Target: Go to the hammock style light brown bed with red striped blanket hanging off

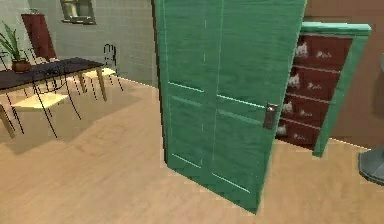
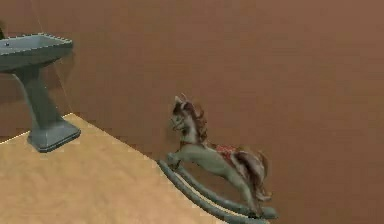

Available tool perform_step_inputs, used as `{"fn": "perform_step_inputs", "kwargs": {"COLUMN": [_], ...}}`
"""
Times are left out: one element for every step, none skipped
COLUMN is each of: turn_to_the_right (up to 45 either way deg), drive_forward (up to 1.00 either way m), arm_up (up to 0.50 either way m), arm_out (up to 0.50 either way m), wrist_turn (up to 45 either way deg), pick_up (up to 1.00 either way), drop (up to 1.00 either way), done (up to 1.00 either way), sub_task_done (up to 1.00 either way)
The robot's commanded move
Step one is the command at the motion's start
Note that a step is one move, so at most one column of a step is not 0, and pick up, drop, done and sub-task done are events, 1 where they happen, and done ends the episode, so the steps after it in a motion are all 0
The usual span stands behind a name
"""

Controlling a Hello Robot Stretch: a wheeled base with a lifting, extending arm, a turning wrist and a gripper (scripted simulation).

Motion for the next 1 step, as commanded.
{"fn": "perform_step_inputs", "kwargs": {"turn_to_the_right": [-45.0], "drive_forward": [0.0], "arm_up": [0.0], "arm_out": [0.0], "wrist_turn": [0.0], "pick_up": [0.0], "drop": [0.0], "done": [0.0], "sub_task_done": [0.0]}}
